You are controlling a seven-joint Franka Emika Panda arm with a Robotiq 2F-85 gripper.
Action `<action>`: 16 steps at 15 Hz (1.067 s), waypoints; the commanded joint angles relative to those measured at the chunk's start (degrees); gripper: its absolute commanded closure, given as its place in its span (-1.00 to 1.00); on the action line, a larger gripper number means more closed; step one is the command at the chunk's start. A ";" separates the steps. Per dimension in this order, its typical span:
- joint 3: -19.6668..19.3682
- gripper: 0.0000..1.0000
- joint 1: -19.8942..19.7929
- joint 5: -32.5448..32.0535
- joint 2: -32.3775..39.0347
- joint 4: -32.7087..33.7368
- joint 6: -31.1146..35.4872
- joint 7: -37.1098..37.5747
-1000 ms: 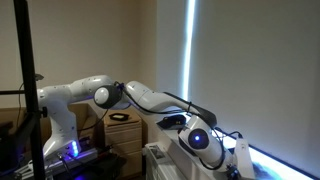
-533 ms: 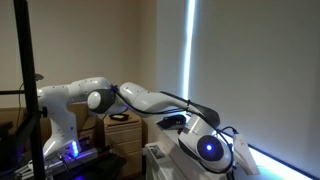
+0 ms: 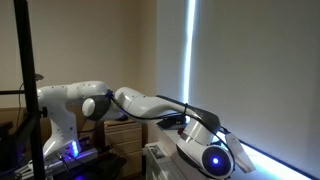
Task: Pick up the book from the cabinet and put it by the window.
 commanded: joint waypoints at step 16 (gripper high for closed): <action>10.98 -0.26 -0.55 -30.29 3.95 6.11 25.71 -7.69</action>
